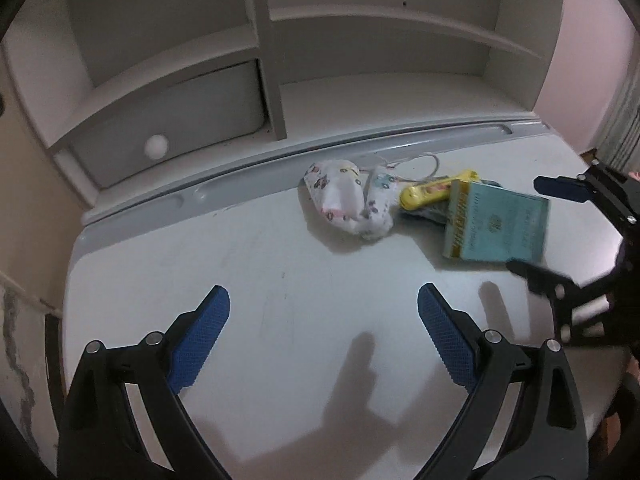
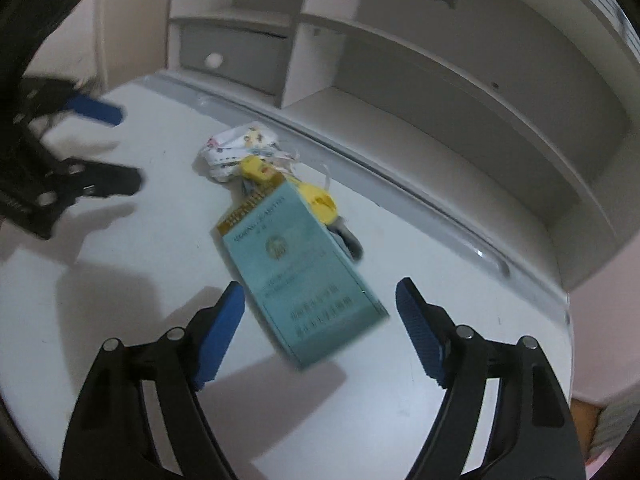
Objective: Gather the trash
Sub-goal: 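Grasp a white face mask with the left gripper while the right grasps a green booklet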
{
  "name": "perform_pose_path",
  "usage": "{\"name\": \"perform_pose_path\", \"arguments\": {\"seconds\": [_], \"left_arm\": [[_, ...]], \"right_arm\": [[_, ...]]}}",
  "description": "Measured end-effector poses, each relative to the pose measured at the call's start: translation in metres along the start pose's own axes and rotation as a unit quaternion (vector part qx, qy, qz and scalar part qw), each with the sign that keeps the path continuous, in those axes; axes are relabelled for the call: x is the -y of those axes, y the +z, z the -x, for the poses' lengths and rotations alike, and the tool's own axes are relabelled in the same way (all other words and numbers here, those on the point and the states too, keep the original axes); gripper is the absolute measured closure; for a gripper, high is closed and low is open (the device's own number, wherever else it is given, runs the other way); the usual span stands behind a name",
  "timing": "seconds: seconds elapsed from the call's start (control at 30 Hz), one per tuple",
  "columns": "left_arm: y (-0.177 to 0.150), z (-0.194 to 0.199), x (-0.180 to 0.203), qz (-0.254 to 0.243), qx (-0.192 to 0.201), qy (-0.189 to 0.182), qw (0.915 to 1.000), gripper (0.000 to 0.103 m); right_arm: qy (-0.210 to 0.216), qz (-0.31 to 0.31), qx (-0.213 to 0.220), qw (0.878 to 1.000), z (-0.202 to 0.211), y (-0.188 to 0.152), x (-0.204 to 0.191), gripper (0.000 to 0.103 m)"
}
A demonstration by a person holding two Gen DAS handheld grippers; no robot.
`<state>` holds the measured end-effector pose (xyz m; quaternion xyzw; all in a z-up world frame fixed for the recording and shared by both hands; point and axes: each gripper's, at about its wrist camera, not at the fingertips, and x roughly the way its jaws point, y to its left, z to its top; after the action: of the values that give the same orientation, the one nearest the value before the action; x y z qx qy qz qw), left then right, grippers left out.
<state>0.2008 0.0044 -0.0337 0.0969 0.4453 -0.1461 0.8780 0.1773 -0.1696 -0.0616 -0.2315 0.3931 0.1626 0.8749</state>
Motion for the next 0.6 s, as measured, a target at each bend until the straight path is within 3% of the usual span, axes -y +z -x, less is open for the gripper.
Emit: {"name": "perform_pose_path", "arguments": {"seconds": [0.13,0.23,0.27,0.3,0.37,0.47,0.6], "left_arm": [[0.02,-0.035,0.0,-0.012,-0.008,-0.012,0.9998,0.011],[0.028,-0.052,0.002,-0.006,-0.021,-0.012,0.9997,0.011],[0.028,-0.055,0.003,-0.007,-0.022,-0.014,0.9996,0.011],[0.029,-0.056,0.004,-0.008,-0.022,-0.017,0.9996,0.011],[0.029,-0.057,0.007,-0.009,-0.018,-0.02,0.9996,0.011],[0.034,-0.06,0.006,-0.004,-0.016,-0.022,0.9996,0.011],[0.042,-0.065,0.01,-0.005,-0.018,-0.023,0.9996,0.011]], "right_arm": [[0.001,0.011,-0.008,1.0,-0.011,0.001,-0.003,0.026],[0.001,0.008,0.001,1.0,-0.006,-0.001,-0.002,0.032],[0.013,-0.006,0.01,1.0,0.001,-0.002,0.001,0.041],[0.022,-0.019,0.015,0.999,0.005,-0.003,0.005,0.063],[0.054,-0.067,0.027,0.996,0.02,-0.002,0.019,0.08],[0.077,-0.1,0.025,0.992,0.025,-0.006,0.032,0.084],[0.088,-0.089,0.014,0.992,0.028,-0.008,0.025,0.082]]}}
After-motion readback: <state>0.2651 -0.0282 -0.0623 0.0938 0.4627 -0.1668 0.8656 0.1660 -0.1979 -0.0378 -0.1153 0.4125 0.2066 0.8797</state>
